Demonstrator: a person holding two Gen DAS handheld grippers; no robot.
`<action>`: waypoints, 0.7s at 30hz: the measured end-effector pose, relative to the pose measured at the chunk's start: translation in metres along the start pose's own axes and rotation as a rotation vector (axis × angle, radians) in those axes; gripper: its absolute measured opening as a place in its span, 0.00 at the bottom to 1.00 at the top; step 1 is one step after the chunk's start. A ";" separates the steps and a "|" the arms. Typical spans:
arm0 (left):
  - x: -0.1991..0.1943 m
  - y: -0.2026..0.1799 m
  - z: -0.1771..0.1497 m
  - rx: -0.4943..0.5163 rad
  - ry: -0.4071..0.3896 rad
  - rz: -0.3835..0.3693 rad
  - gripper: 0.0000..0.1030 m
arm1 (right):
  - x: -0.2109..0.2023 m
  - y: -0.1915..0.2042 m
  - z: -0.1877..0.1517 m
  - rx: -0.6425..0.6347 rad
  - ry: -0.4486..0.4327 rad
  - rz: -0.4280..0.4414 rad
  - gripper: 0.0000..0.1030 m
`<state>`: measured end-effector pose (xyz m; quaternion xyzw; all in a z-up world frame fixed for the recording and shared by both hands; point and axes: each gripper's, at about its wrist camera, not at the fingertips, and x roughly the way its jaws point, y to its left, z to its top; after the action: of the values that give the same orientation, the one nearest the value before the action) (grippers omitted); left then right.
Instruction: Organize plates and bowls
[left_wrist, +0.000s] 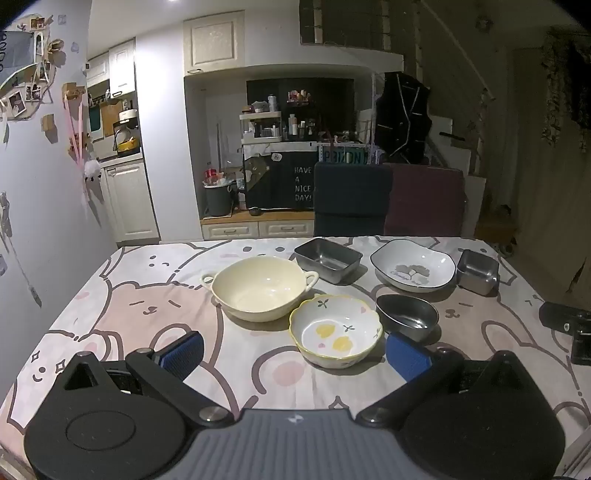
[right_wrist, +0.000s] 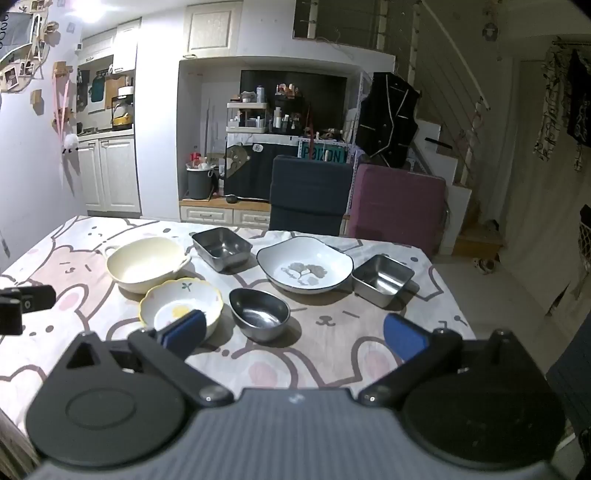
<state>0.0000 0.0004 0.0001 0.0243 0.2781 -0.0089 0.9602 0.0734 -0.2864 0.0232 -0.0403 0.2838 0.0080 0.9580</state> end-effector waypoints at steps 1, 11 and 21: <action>0.000 0.000 0.000 0.000 0.000 0.001 1.00 | 0.000 0.000 0.000 0.000 -0.004 0.000 1.00; 0.000 0.001 0.000 -0.003 0.003 -0.002 1.00 | 0.000 0.000 0.000 -0.002 -0.005 -0.002 1.00; 0.002 0.005 -0.002 0.000 0.003 -0.002 1.00 | 0.001 0.001 0.001 -0.005 -0.004 -0.003 1.00</action>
<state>0.0011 0.0054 -0.0023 0.0240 0.2797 -0.0096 0.9597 0.0746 -0.2855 0.0230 -0.0432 0.2817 0.0072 0.9585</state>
